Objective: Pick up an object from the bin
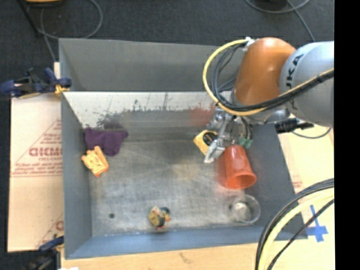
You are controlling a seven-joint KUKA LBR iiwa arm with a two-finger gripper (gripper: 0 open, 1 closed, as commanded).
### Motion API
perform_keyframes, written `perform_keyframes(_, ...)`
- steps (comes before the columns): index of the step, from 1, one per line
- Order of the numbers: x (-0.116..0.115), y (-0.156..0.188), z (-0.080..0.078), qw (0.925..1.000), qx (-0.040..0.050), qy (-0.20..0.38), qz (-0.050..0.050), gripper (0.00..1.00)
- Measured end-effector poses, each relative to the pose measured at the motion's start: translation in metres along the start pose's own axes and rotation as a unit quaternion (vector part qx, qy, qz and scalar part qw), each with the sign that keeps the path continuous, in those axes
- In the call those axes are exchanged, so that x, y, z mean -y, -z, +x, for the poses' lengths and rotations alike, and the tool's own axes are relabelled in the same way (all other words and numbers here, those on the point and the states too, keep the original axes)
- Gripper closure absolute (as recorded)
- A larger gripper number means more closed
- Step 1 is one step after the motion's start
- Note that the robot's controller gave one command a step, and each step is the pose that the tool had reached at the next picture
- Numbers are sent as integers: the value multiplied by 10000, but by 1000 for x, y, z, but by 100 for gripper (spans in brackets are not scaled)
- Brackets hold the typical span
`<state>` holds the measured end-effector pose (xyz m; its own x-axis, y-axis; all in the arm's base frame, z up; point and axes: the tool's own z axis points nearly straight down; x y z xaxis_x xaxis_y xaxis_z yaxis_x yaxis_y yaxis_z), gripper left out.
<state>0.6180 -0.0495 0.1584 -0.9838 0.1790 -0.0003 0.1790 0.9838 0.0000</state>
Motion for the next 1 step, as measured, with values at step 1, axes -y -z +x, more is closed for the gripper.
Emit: perform_keyframes(1,-7,43,-12,9997,0,-227,0,100)
